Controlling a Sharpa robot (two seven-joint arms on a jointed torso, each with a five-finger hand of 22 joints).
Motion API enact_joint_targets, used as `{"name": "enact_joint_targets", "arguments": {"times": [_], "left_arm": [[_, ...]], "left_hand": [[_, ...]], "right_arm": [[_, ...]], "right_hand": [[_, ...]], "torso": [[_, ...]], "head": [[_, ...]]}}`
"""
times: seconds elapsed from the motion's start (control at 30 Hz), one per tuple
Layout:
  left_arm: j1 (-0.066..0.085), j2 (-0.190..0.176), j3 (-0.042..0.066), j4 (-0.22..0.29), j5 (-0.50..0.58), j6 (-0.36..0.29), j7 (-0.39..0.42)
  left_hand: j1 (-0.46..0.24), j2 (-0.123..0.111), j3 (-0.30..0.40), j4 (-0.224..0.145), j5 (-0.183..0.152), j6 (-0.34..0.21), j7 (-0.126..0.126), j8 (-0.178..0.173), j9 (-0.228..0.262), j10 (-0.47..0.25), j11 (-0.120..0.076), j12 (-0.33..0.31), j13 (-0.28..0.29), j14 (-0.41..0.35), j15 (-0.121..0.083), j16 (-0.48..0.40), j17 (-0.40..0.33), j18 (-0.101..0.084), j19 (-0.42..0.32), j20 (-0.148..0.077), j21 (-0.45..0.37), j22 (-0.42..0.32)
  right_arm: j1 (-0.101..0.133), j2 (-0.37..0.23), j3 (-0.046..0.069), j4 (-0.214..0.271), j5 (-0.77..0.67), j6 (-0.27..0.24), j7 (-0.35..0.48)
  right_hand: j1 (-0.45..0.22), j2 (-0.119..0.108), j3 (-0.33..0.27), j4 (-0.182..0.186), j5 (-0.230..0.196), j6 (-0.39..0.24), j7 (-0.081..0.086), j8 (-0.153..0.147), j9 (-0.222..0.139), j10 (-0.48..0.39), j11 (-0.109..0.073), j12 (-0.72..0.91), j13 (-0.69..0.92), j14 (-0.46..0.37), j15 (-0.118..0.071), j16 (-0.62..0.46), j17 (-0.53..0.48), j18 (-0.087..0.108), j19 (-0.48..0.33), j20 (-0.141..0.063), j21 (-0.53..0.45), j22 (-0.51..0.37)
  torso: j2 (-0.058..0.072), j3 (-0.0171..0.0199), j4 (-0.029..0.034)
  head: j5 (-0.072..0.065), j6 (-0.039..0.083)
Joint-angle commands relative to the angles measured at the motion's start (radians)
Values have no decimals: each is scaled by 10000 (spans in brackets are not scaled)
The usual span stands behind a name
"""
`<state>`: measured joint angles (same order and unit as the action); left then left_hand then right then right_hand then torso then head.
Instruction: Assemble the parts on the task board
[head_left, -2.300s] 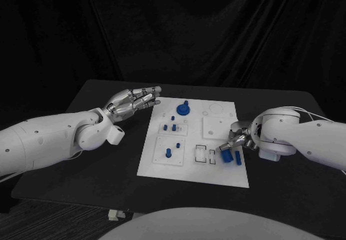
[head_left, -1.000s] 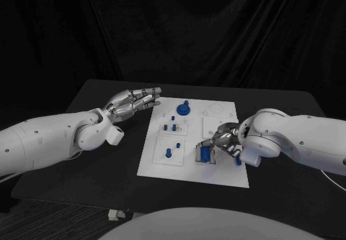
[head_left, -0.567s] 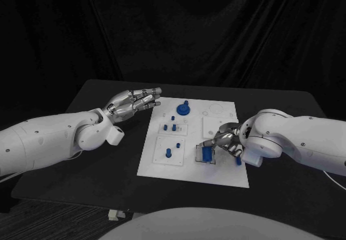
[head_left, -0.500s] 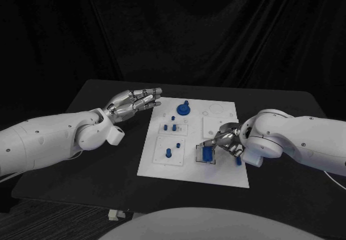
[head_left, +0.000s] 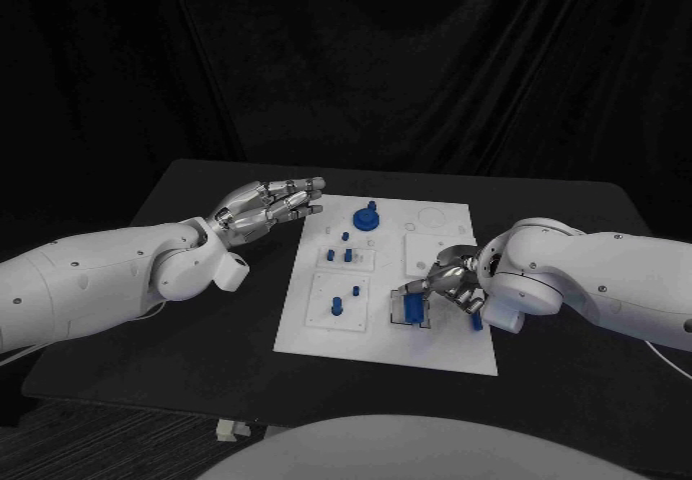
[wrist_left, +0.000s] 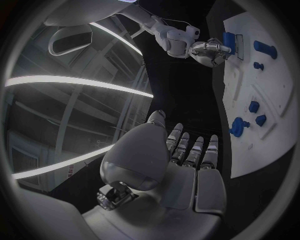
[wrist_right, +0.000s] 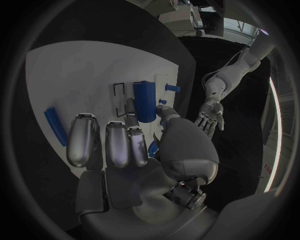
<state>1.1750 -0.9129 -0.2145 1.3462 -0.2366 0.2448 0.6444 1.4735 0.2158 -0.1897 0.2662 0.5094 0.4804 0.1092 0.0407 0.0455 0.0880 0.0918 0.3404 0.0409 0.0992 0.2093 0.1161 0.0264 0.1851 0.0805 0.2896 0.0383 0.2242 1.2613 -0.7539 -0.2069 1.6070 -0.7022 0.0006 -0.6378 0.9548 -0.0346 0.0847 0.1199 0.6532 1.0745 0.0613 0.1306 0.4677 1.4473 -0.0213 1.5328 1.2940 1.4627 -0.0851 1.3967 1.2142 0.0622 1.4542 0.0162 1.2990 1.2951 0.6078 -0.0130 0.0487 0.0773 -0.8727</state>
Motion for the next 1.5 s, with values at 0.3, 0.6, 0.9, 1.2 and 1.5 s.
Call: {"name": "enact_joint_targets", "arguments": {"times": [0.3, 0.6, 0.9, 1.2, 1.5], "left_arm": [[-18, -14, 9, 15, 40, 180, 58], [-19, -32, 9, 14, 40, 204, 36], [-23, -19, 9, 4, 40, 243, 5], [-27, -22, 8, 0, 40, 277, -27], [-31, -29, 8, -7, 40, 305, -60]], "left_hand": [[129, 38, 217, 86, 184, -51, 9, 132, 43, 45, 67, 92, 28, 140, 47, 92, 49, -315, 173, 30, 114, 121], [130, 43, 222, 89, 185, -29, 29, 137, 46, 45, 67, 93, 27, 135, 51, 89, 47, -324, 169, 29, 112, 103], [133, 46, 226, 89, 186, -19, 44, 140, 47, 42, 66, 85, 26, 133, 55, 90, 46, -332, 166, 28, 110, 91], [150, 54, 242, 80, 202, 20, 76, 149, 52, 40, 68, 87, 26, 135, 65, 98, 45, -349, 160, 27, 107, 74], [208, 58, 284, 37, 257, 46, 104, 155, 55, 41, 85, 91, 27, 136, 81, 112, 45, -380, 166, 24, 109, 73]], "right_arm": [[-146, 81, 4, -89, -125, 225, -159], [-227, 80, 4, -117, -247, 231, -163], [-242, 85, 4, -111, -285, 193, -161], [-254, 102, 5, -142, -216, 46, -151], [-258, 115, 5, -183, -155, -45, -139]], "right_hand": [[-539, 95, 1067, 198, -649, -450, -38, 176, 683, 1034, -12, -170, 2269, 446, -13, -193, -139, 39, 24, 85, -354, 1828], [-693, 41, 797, 331, -2146, -569, -30, 248, 773, 1028, -2, -178, 2258, 450, -5, -210, -159, 44, 39, 95, -419, 1827], [-894, 56, 442, 520, -3397, -611, -38, 346, 858, 1022, -5, -193, 2240, 452, -7, -213, -161, 45, 55, 96, -458, 1836], [-1083, 188, 252, 754, -3734, -612, -47, 413, 904, 1021, -12, -194, 2237, 455, -10, -207, -150, 45, 63, 93, -473, 1844], [-1069, 379, 234, 870, -3167, -581, -69, 486, 948, 1025, -31, -183, 2244, 460, -26, -196, -130, 49, 64, 80, -503, 1846]], "torso": [[9, 0, 6], [8, 0, 12], [9, 1, 6], [5, 1, 2], [4, 1, 9]], "head": [[55, 1], [55, 1], [62, 1], [82, 1], [85, 1]]}}
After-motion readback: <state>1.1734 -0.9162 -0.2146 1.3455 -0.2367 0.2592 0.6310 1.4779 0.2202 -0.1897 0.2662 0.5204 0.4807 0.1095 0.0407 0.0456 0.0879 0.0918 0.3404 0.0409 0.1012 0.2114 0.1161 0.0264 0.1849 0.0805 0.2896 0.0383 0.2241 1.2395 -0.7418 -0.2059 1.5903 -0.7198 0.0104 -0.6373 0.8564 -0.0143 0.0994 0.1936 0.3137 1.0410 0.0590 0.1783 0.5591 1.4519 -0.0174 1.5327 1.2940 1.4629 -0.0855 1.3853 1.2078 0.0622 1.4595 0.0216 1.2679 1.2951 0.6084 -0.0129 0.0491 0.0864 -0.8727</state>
